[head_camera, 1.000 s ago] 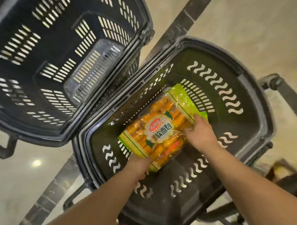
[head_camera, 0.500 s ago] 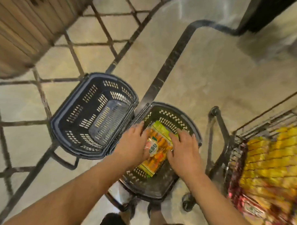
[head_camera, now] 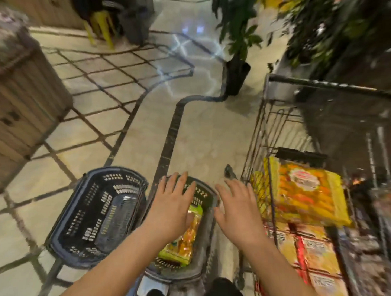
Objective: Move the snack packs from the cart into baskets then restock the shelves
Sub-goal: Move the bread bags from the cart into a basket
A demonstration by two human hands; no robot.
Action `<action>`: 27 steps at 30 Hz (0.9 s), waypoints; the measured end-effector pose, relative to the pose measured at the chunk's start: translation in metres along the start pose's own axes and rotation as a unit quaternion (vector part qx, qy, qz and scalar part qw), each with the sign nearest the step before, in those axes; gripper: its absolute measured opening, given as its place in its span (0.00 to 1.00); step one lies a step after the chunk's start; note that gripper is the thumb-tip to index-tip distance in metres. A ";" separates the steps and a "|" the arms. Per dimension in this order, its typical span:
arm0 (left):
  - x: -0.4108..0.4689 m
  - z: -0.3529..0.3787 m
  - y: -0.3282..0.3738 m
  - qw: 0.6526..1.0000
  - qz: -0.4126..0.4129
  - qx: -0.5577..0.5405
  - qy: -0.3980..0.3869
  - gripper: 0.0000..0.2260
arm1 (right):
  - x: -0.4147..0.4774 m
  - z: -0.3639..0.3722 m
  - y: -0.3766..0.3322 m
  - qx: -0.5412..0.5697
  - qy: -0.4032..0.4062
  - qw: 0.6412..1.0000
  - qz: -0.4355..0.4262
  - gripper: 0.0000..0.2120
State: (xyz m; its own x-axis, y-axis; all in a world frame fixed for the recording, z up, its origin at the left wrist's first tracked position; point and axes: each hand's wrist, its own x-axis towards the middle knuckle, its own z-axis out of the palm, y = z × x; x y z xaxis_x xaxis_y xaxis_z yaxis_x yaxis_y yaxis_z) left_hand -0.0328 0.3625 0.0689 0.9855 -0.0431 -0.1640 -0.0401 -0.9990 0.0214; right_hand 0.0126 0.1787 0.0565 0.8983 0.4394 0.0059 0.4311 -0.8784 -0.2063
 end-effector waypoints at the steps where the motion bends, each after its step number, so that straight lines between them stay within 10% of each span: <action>1: 0.001 -0.004 0.009 1.000 0.020 0.000 0.008 0.37 | -0.011 -0.006 0.004 0.003 0.008 1.000 0.015 0.27; 12: -0.002 -0.025 0.163 0.978 0.191 -0.072 0.041 0.32 | -0.155 -0.063 0.113 0.018 0.052 0.984 0.171 0.27; 27: 0.018 -0.014 0.379 0.991 0.122 -0.039 -0.048 0.32 | -0.271 -0.095 0.337 0.083 0.021 0.975 0.206 0.28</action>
State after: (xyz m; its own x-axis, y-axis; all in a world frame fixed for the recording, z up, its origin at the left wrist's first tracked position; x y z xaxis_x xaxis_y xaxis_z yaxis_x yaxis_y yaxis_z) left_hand -0.0281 -0.0172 0.0879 0.9280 -0.2876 -0.2370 -0.2580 -0.9547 0.1480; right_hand -0.0776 -0.2541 0.0784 0.9964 0.0448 -0.0725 0.0163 -0.9348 -0.3548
